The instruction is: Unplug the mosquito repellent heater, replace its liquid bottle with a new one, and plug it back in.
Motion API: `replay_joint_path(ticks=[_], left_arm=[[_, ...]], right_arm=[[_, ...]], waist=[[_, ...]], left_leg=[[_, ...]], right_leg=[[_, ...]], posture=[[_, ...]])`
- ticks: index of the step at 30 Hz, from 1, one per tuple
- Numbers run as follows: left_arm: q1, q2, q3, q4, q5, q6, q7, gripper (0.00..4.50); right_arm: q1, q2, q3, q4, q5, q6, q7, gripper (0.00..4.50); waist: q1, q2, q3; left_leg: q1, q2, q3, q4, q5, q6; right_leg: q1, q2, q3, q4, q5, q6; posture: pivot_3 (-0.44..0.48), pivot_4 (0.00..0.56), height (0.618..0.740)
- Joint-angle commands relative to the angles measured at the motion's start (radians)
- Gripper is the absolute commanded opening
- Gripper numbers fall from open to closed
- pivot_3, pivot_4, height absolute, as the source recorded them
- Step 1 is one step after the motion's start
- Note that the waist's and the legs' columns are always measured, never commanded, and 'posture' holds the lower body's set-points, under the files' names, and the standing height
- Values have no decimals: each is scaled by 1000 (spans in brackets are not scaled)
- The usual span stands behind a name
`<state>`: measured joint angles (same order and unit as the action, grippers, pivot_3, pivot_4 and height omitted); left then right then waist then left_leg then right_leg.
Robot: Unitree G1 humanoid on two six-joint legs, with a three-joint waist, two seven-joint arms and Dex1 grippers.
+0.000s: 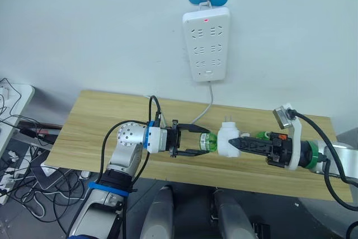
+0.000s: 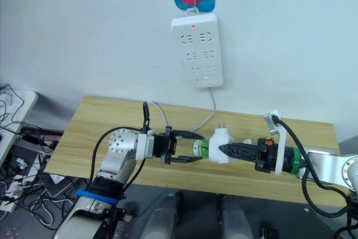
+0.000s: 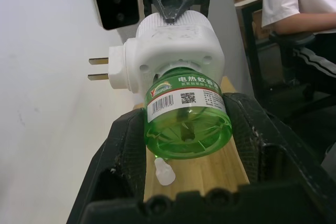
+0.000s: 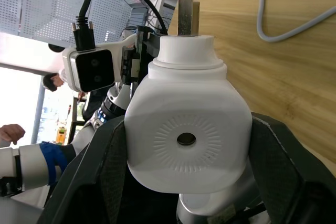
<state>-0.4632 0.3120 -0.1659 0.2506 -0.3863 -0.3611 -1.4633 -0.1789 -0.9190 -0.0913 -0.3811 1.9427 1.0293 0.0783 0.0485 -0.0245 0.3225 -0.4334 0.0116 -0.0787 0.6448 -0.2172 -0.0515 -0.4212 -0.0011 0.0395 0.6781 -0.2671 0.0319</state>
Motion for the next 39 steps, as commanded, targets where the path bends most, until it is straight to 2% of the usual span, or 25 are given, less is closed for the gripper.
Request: replay_joint_path(ticks=[1,5,13,18,26,39], left_arm=[[-3,-42,-48,-44,-3,-14,2,2160],[5,-48,-43,-57,-10,-9,-2,2160],[16,-42,-41,-75,-7,-1,-4,2160],[27,-23,-40,-84,-5,11,0,2160],[32,-9,-48,-83,-7,10,11,2160],[24,-12,-54,-74,-7,15,33,2160]], right_arm=[[-25,81,39,-107,30,-71,-55,2903],[-7,134,53,-161,30,-115,-90,2903],[42,80,57,-174,30,-110,-47,2903],[67,15,43,-168,30,-87,41,4475],[127,-105,20,-156,30,-66,188,4475],[139,-116,52,-173,30,-97,186,4475]], waist=[[-1,0,0],[-2,0,0],[-2,0,0],[0,0,0],[1,0,0],[1,0,0]], left_leg=[[0,0,0,0,0,0],[0,0,0,0,0,0],[0,0,0,0,0,0],[0,0,0,0,0,0],[0,0,-1,0,0,0],[0,0,0,0,0,0]], right_leg=[[0,0,0,0,0,0],[0,0,0,0,0,0],[0,0,0,0,0,0],[0,0,0,0,0,0],[0,0,-1,0,0,0],[0,0,0,0,0,0]], posture=[[147,322,740],[150,314,740],[157,301,740],[161,293,740],[160,296,740],[156,310,740]])
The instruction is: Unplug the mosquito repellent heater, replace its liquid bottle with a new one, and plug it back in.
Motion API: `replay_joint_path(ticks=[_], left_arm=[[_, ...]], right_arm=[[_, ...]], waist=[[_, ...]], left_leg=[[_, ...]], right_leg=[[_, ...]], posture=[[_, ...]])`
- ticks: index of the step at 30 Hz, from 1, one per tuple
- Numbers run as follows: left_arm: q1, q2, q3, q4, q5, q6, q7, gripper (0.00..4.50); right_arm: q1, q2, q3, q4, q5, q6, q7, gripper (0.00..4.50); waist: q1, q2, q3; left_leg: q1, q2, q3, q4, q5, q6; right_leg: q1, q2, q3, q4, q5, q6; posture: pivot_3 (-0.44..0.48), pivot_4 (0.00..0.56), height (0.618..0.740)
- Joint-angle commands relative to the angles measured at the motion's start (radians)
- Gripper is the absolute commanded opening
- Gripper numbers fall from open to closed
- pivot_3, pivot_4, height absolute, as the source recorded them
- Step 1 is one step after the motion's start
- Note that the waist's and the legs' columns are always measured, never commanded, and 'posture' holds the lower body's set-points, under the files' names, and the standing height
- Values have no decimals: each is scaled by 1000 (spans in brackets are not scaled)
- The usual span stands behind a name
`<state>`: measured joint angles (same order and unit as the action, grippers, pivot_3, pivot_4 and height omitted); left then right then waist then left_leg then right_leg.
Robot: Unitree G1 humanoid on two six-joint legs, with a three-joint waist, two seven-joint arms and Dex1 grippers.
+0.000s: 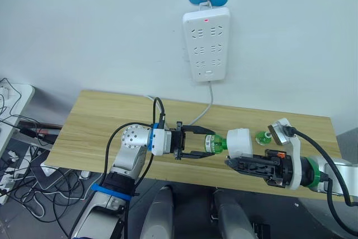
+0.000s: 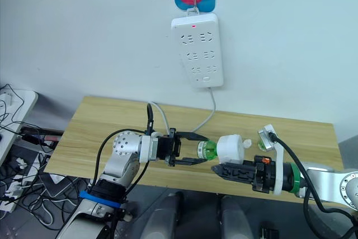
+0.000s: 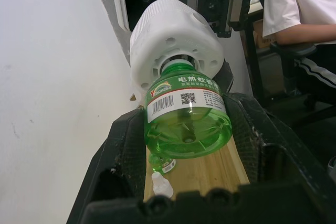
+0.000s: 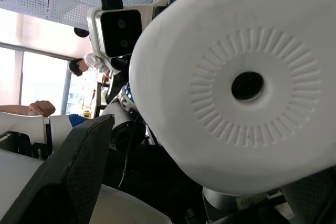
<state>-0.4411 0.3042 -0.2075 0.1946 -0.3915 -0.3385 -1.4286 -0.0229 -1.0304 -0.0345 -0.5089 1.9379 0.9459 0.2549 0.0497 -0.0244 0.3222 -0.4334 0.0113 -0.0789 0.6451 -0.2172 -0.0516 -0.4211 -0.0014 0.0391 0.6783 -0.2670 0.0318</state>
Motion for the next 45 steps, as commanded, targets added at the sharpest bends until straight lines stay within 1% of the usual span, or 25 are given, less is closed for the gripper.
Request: replay_joint_path(ticks=[1,11,17,23,31,45], left_arm=[[0,-5,-12,-16,-2,-8,-2,2160],[-3,-11,-17,-13,-3,-7,-3,2160],[5,-9,-22,-26,-11,-1,-11,2160],[5,-6,-20,-27,-10,-1,-5,2160],[3,-9,-18,-27,-7,-2,4,2160],[-1,-17,-16,-22,1,-4,19,2160]], right_arm=[[-20,-6,-3,-44,34,-13,10,4475],[-93,-19,50,-20,34,14,17,4475],[-158,-44,78,20,34,71,57,4475],[-210,-46,96,65,34,116,66,4475],[-195,-38,98,60,34,124,86,4475],[-127,-59,90,6,34,89,109,4475]], waist=[[0,0,0],[0,0,0],[0,0,0],[0,0,0],[1,0,0],[1,0,0]], left_leg=[[0,0,0,0,0,0],[0,0,0,0,0,0],[0,0,0,0,0,0],[0,0,0,0,0,0],[0,0,0,0,0,0],[0,0,0,0,0,0]], right_leg=[[0,0,0,0,0,0],[0,0,0,0,0,0],[0,0,0,0,0,0],[0,0,0,0,0,0],[0,0,0,0,0,0],[0,0,0,0,0,0]], posture=[[156,310,740],[151,315,740],[152,318,740],[155,321,740],[159,321,740],[160,320,740]])
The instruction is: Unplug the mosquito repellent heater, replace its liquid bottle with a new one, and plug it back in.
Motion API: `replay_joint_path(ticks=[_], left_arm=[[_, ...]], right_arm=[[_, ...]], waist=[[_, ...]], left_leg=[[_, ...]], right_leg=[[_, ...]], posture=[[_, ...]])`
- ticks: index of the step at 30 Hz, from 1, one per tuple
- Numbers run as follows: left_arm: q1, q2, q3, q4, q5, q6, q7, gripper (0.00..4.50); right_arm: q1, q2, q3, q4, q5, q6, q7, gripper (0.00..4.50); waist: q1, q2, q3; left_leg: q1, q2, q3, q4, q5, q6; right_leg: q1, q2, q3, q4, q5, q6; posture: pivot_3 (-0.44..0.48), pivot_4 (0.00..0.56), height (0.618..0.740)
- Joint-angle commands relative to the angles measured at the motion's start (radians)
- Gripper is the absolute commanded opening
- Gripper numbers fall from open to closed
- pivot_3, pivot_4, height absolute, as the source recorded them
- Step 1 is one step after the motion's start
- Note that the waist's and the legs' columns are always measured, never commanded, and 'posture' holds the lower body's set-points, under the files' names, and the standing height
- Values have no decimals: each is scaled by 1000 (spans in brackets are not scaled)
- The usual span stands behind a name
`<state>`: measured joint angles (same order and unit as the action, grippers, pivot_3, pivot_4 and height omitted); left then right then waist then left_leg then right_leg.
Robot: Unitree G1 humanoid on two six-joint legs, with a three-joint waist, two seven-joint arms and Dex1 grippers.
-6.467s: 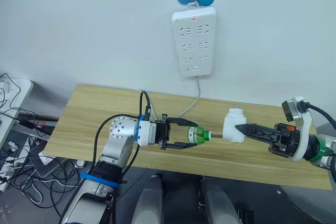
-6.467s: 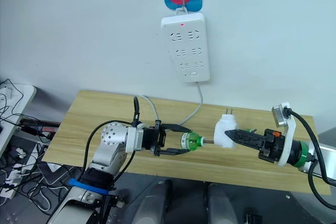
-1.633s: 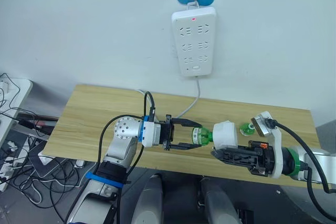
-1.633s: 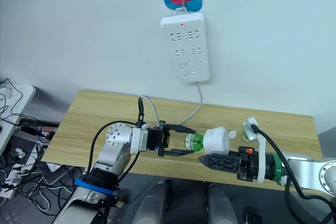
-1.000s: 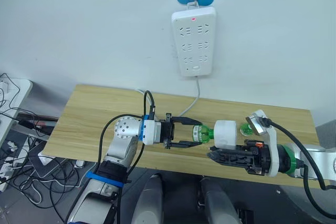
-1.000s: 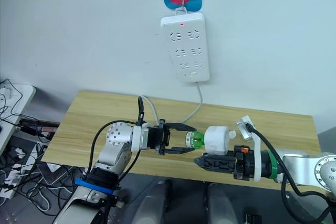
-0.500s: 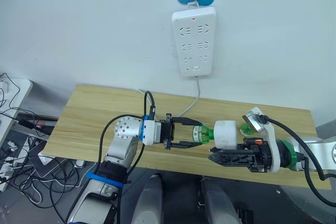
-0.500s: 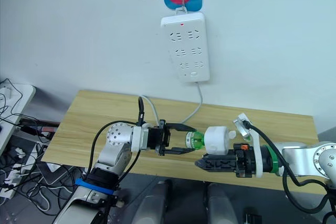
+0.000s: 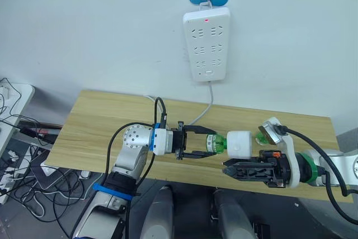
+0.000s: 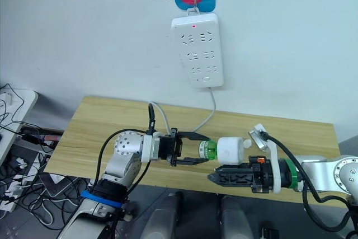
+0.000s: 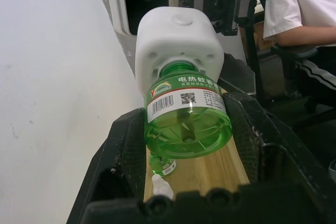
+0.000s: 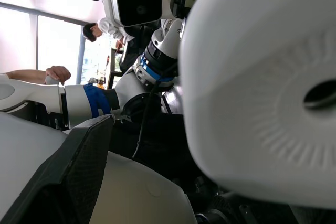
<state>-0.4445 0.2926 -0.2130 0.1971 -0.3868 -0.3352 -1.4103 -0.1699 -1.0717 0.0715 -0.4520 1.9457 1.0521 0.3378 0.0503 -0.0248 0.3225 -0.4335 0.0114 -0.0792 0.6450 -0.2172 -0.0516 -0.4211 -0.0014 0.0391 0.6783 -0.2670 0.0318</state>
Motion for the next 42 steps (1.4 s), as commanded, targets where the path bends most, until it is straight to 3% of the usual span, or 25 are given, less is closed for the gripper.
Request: replay_joint_path(ticks=[1,9,14,21,25,30,34,42], left_arm=[[3,-6,-11,-25,-4,-7,1,2160],[10,-6,-14,-30,-5,-11,4,2160],[11,-5,-16,-29,-5,-18,7,2160],[10,19,-3,-30,-22,-14,-13,2160],[13,38,1,-40,-46,3,-37,2160],[20,57,2,-68,-70,30,-52,2160],[13,63,4,-87,-80,60,-50,2160],[14,62,9,-103,-82,85,-40,2160]], right_arm=[[29,-22,-17,-58,26,-21,30,4475],[93,-60,-28,-116,26,-75,78,4475],[205,-141,-75,-182,26,-121,130,4475],[436,-232,-379,-161,26,-114,71,4475],[413,-197,-432,-85,-72,-123,-7,3550],[288,-74,-320,-29,-320,-157,-38,1602],[153,83,-225,60,-416,-158,-80,57],[101,216,-175,3,-416,-88,-109,57]], waist=[[0,0,0],[0,0,0],[3,0,0],[5,0,0],[5,0,0],[3,0,0],[0,-1,0],[1,-1,0]], left_leg=[[0,0,0,0,0,0],[0,0,0,0,0,0],[0,0,0,0,0,0],[0,0,1,1,0,0],[1,0,1,0,0,0],[0,0,1,0,0,0],[1,0,1,0,0,0],[0,0,0,0,0,0]], right_leg=[[0,0,0,0,0,0],[0,0,0,0,0,0],[0,0,0,0,0,0],[1,0,0,0,0,0],[1,0,0,0,0,0],[0,0,0,0,0,0],[0,0,1,0,0,0],[0,0,0,0,0,-1]], posture=[[160,320,740],[161,313,740],[166,296,740],[173,291,740],[170,299,740],[170,305,740],[177,308,740],[179,310,740]])
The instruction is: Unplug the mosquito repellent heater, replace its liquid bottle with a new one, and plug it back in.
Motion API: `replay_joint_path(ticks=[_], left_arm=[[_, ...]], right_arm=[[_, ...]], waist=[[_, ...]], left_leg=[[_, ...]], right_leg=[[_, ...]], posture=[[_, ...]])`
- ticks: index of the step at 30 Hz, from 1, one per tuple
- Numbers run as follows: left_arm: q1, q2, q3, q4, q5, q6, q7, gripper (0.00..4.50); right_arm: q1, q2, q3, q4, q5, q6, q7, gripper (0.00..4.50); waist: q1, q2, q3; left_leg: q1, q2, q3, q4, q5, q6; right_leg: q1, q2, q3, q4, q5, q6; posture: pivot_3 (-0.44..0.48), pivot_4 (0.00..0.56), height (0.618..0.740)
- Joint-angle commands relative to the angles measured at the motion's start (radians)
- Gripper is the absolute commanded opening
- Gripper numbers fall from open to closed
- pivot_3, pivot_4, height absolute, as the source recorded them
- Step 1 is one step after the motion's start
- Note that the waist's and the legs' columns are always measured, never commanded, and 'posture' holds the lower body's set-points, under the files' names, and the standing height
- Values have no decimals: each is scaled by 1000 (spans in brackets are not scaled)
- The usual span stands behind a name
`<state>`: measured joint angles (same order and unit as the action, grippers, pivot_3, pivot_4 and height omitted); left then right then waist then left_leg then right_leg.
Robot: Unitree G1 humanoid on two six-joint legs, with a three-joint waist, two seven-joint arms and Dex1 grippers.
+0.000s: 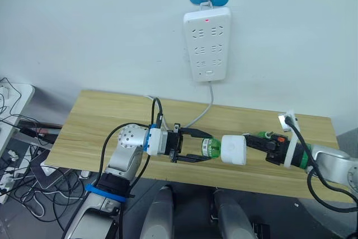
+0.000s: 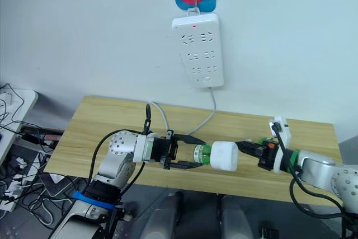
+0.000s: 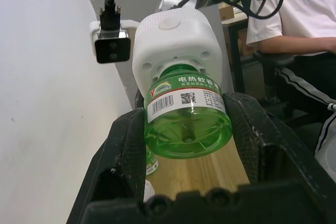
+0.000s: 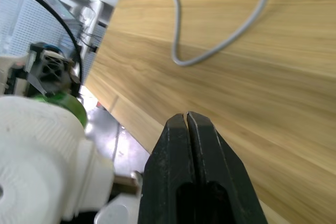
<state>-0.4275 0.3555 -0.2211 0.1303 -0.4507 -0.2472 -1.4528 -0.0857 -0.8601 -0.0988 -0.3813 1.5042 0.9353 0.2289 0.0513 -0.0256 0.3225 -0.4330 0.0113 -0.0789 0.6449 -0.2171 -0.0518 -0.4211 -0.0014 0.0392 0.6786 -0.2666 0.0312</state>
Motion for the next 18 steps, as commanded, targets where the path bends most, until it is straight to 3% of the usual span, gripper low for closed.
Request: replay_joint_path(ticks=[1,11,18], left_arm=[[-5,-2,18,-33,-16,-4,4,2160],[-20,-25,15,9,17,-21,23,2160],[-27,-35,14,37,39,-38,30,2160]], right_arm=[[32,6,-5,-93,42,39,-4,57],[110,20,19,-256,230,23,-127,57],[122,-57,33,-349,412,-20,-197,57]], waist=[[0,0,0],[-1,0,0],[-2,0,0]], left_leg=[[0,0,0,0,0,0],[0,0,0,0,0,0],[0,0,0,0,0,0]], right_leg=[[0,0,0,0,0,0],[0,0,0,0,0,1],[0,0,0,0,0,1]], posture=[[179,310,740],[163,321,740],[154,320,740]])
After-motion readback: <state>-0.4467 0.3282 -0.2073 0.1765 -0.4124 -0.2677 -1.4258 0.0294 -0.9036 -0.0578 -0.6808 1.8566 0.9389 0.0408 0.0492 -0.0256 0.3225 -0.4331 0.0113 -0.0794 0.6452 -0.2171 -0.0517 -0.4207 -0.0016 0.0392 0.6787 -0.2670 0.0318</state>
